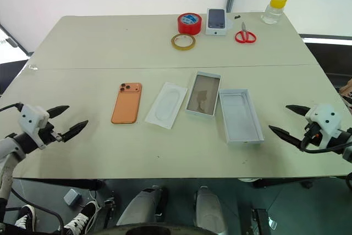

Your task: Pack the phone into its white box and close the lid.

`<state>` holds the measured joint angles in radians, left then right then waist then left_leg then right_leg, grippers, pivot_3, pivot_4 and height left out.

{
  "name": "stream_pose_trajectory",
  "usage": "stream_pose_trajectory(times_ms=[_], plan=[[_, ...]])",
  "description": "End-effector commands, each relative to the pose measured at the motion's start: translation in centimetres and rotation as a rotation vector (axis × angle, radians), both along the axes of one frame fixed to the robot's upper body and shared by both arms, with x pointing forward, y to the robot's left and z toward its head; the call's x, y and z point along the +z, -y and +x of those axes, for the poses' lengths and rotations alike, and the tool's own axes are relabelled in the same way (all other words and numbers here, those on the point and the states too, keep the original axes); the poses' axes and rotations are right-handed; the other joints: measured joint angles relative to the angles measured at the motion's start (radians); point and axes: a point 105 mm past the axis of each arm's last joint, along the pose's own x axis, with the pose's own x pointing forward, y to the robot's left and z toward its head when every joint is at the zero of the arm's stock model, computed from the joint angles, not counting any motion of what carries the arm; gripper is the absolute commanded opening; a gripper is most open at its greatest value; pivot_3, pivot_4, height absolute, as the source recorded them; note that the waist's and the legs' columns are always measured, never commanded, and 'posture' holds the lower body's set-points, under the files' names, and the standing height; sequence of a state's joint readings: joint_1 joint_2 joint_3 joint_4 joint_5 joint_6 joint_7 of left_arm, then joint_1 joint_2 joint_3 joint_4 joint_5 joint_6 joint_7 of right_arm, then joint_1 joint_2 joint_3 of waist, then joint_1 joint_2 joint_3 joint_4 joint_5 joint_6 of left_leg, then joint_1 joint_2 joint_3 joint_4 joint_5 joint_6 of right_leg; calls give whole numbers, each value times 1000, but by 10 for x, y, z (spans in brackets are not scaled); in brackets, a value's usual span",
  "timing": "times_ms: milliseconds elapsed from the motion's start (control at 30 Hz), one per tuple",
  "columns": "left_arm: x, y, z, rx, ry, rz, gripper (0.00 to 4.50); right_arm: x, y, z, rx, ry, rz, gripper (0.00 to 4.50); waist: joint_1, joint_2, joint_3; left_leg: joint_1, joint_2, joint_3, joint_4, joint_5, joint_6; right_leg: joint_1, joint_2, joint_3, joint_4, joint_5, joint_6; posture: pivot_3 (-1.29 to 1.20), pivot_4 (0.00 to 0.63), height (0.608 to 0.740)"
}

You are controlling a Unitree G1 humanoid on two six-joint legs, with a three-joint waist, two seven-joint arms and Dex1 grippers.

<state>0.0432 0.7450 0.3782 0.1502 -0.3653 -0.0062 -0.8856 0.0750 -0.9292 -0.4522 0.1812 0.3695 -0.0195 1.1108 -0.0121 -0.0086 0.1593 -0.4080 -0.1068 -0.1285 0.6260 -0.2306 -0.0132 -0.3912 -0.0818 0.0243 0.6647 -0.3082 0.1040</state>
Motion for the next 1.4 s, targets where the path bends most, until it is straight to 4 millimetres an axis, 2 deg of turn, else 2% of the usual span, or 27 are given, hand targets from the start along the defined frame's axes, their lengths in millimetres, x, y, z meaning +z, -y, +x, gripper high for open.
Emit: stream_pose_trajectory(times_ms=[33, 133, 200, 500, 700, 900, 1033, 1100, 1233, 1300, 1400], plan=[[15, -4, 1, 2, 62, 35, 4500, 12, 1, 2, 3, 32, 9, 4444, 1, 0, 0, 0, 0, 0, 0, 0, 0, 0, 0, 0, 0, 0, 0, 0, 150, 740], [12, 1, 3, -12, 48, 98, 4500, 12, -8, 7, 33, 49, -4, 4444, -1, 0, 0, 0, 0, 0, 0, 0, 0, 0, 0, 0, 0, 0, 0, 0, 150, 740], [8, -5, 3, 9, 33, 116, 4500, 13, -9, 9, 38, 55, -4, 4444, -1, 0, 0, 0, 0, 0, 0, 0, 0, 0, 0, 0, 0, 0, 0, 0, 150, 740], [17, -5, 8, 9, 79, 99, 4500, 14, -14, 12, 53, 59, -11, 4444, 1, 0, 0, 0, 0, 0, 0, 0, 0, 0, 0, 0, 0, 0, 0, 0, 150, 740], [23, 5, 12, -39, 90, 103, 4500, 16, -17, 14, 55, 74, -4, 4444, -2, 0, 0, 0, 0, 1, 0, 0, 0, 0, 0, 0, 0, 0, 0, 0, 150, 740], [32, 16, 23, -24, 62, 15, 4500, 18, -19, 16, 60, 80, -17, 4444, 1, 0, 0, 0, 0, 0, 0, 0, 0, 0, 0, 0, 0, 0, 0, 0, 150, 740], [40, 31, 33, -60, 30, 0, 4500, 26, -33, 21, 107, 109, -20, 4444, -3, 0, 0, 0, 0, 0, 0, 0, 0, 0, 0, 0, 0, 0, 0, 0, 150, 740], [40, 45, 44, -83, -10, -24, 4500, 33, -51, 29, 159, 137, -13, 4444, -3, 0, 0, 0, 0, 1, 0, 0, 0, 0, 0, 0, 1, 0, 0, 0, 150, 740], [45, 85, 63, -148, -66, -151, 4500, 37, -83, 40, 273, 164, -56, 4444, -1, 0, 0, 0, 0, 0, 1, 0, 0, 0, 0, 0, 1, 0, 0, 0, 150, 740], [43, 107, 67, -184, -156, -266, 4500, 37, -97, 42, 345, 171, -118, 4444, -1, 0, 0, -1, -1, 0, 2, 0, 0, 0, 0, 0, 0, 0, 1, 0, 150, 740], [38, 140, 69, -263, -264, -371, 4500, 46, -118, 47, 418, 174, -89, 4444, -2, -1, 1, -2, 0, 0, 3, 0, 0, -1, 1, 0, 1, 0, 1, 0, 150, 740]])
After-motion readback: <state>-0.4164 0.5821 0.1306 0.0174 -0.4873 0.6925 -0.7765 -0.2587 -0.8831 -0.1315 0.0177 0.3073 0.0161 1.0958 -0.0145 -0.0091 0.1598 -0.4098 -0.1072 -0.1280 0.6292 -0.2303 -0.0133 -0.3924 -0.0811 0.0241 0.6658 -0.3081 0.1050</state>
